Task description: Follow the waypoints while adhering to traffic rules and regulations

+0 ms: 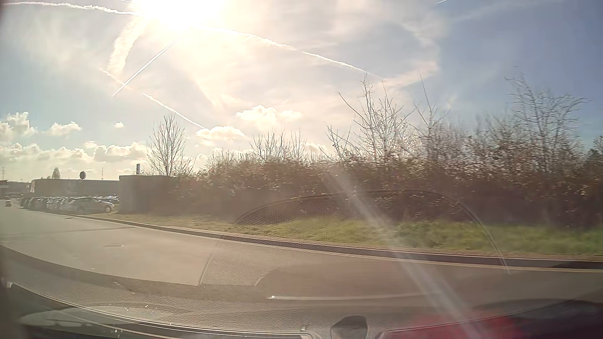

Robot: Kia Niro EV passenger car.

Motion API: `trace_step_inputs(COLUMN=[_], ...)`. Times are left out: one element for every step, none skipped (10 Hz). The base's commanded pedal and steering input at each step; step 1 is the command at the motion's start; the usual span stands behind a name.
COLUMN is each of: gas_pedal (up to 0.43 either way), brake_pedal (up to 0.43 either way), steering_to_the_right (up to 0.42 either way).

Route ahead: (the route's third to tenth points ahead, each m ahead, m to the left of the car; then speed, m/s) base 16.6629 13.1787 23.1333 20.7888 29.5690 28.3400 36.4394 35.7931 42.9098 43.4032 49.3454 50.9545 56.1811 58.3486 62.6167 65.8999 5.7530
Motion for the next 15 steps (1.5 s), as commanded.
trace_step_inputs(gas_pedal=[0.378, 0.378, 0.378, 0.378, 0.378, 0.378, 0.378, 0.370, 0.370, 0.370, 0.370, 0.358, 0.358, 0.358, 0.358], brake_pedal=[0.000, 0.000, 0.000, 0.000, 0.000, 0.000, 0.000, 0.000, 0.000, 0.000, 0.000, 0.000, 0.000, 0.000, 0.000], steering_to_the_right=[-0.417, -0.407, -0.403, -0.403, -0.399, -0.386, -0.360, -0.336, -0.290, -0.248, -0.213, -0.179, -0.154, -0.141, -0.133])
